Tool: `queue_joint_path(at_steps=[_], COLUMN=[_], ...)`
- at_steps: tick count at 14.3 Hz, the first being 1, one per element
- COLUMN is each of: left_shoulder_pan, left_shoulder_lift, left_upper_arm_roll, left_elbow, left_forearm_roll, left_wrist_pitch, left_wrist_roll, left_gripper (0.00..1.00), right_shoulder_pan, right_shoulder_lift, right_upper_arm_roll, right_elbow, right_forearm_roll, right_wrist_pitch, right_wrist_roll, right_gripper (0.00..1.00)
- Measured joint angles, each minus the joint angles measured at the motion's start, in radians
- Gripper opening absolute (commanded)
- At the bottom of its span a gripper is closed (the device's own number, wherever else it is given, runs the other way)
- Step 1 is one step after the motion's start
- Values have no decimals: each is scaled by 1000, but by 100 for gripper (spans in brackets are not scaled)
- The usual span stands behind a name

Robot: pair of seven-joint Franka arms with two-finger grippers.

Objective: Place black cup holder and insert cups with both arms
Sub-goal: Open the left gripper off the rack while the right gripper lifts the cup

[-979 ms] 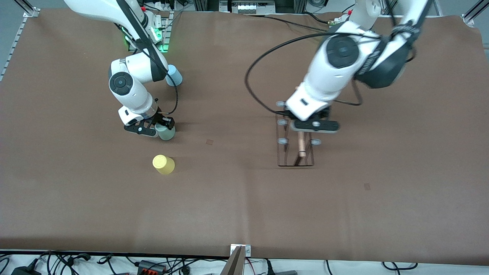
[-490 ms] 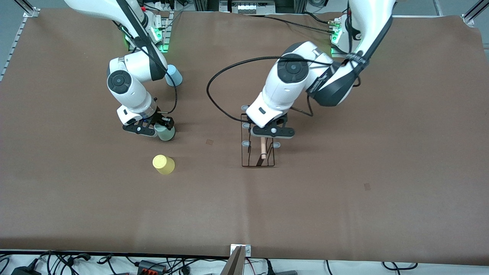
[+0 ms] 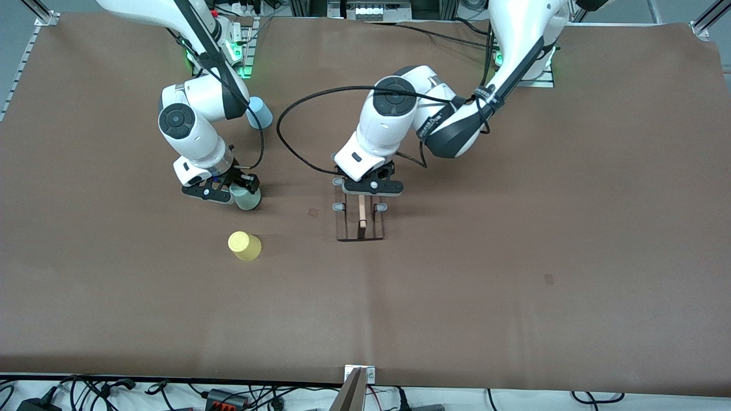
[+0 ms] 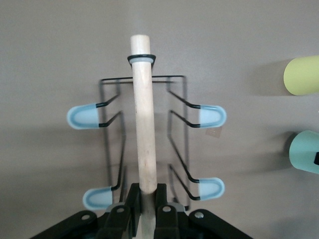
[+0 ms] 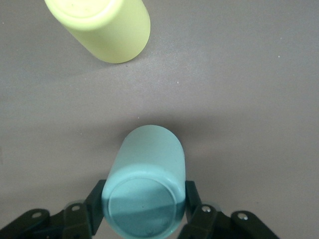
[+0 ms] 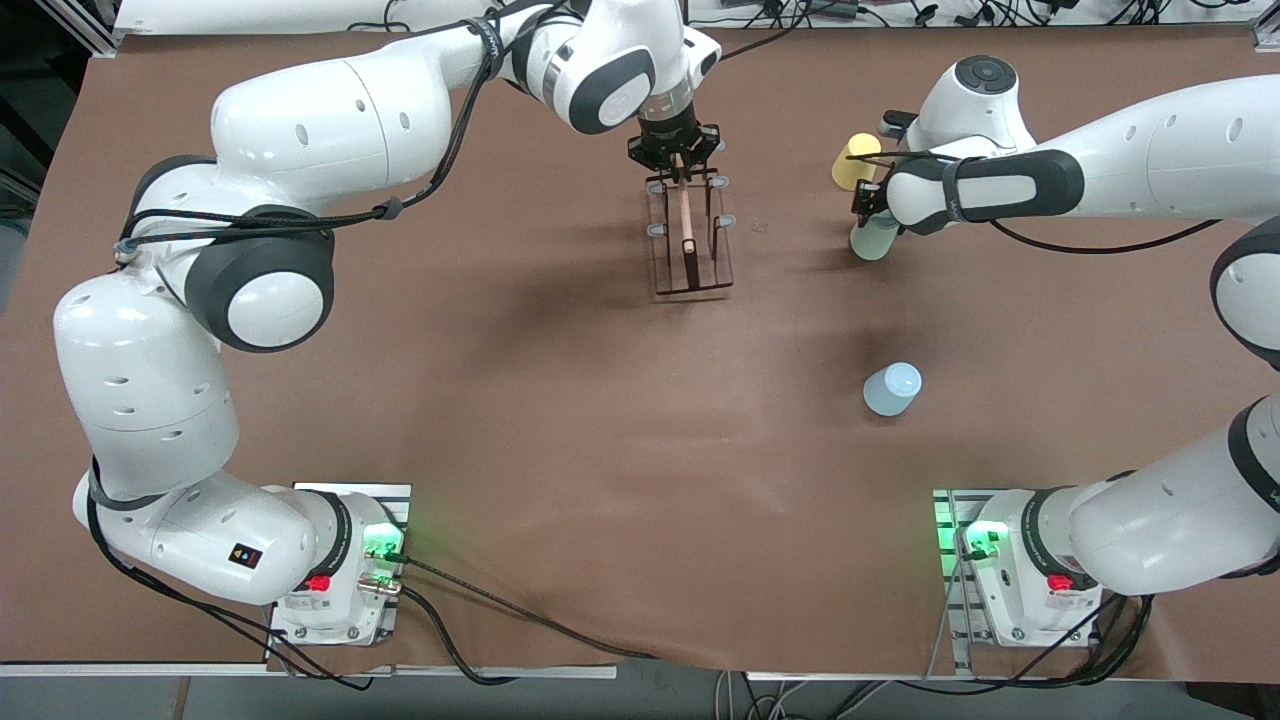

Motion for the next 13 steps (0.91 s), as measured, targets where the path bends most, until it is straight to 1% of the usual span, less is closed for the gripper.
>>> queue_joint_path(at_steps=[1,2,6,8,10,13], left_shoulder_pan=[0,0,0,5,23,95], left_shoulder_lift=[0,0,0,-3,-16,-82], left_upper_arm_roll=[0,2,4,6,10,14], left_elbow=[2,8,14,18,35,53], left_forearm_roll=[16,28,81,89,91,93], left_wrist_pitch=[0,0,-2,-9,-69,-230], left_wrist_roll=[-2,-2,-2,-2,5,106], left_gripper=[61,100,100,100,100,100], right_shoulder_pan=[0,0,0,0,0,0], right_shoulder_lift=[-3,-7,-12,-23,-67,-183], right_upper_arm_roll=[-1,-2,-3,-4,-6,-5], right_elbow=[0,0,0,2,11,23], right_forearm_roll=[0,0,0,0,0,0], right_wrist_pitch=[-10,-15,-22,-42,-121,-273], right_wrist_roll=[0,0,-1,-1,1,15], right_gripper=[16,17,17,17,17,17])
